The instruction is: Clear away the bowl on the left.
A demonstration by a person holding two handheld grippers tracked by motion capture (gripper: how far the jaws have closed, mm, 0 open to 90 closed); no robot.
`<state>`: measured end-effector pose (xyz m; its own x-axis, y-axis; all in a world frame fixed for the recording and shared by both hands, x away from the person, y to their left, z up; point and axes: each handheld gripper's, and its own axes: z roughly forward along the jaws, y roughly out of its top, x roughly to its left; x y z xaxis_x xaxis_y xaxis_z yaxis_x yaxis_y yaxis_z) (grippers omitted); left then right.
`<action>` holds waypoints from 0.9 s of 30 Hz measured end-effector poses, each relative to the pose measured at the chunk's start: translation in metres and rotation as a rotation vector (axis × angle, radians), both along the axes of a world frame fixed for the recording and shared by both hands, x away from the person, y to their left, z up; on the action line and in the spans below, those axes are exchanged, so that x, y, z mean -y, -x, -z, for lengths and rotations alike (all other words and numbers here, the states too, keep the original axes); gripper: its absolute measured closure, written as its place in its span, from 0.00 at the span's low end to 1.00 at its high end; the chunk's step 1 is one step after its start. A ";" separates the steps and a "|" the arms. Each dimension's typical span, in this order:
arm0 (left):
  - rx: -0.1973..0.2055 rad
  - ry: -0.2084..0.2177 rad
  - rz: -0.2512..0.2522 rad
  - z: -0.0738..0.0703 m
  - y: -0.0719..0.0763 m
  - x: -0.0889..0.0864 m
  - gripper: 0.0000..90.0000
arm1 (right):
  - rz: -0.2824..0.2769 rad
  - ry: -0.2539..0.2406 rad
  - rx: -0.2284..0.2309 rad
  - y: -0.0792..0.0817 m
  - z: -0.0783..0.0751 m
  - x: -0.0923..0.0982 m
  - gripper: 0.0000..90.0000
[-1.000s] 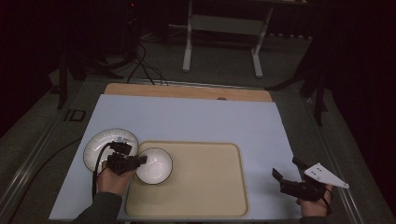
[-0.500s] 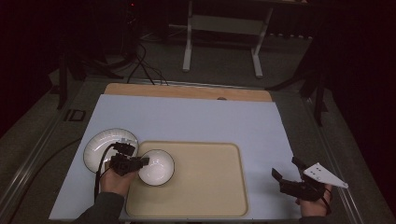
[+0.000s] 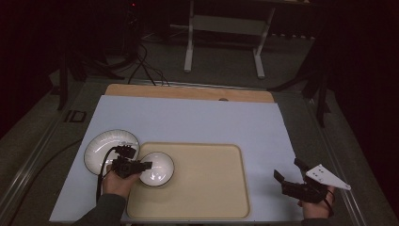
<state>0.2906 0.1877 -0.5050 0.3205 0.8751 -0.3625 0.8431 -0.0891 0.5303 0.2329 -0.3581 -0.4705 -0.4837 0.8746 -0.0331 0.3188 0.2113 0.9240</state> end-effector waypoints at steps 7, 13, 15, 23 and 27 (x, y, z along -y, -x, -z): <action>0.034 0.021 -0.044 -0.005 0.001 -0.008 0.54 | 0.002 0.000 0.001 0.000 0.000 0.001 0.11; 0.088 0.052 -0.069 -0.011 0.003 -0.017 0.42 | 0.001 0.000 0.001 0.000 0.000 0.001 0.11; 0.116 0.077 -0.079 -0.014 0.005 -0.022 0.40 | 0.001 -0.001 0.001 0.000 0.000 0.001 0.11; 0.220 0.143 -0.151 -0.023 0.011 -0.044 0.38 | 0.000 -0.004 0.001 0.000 0.000 0.001 0.11; 0.288 0.104 -0.187 -0.031 0.016 -0.054 0.38 | -0.001 -0.004 0.001 0.000 0.000 0.001 0.11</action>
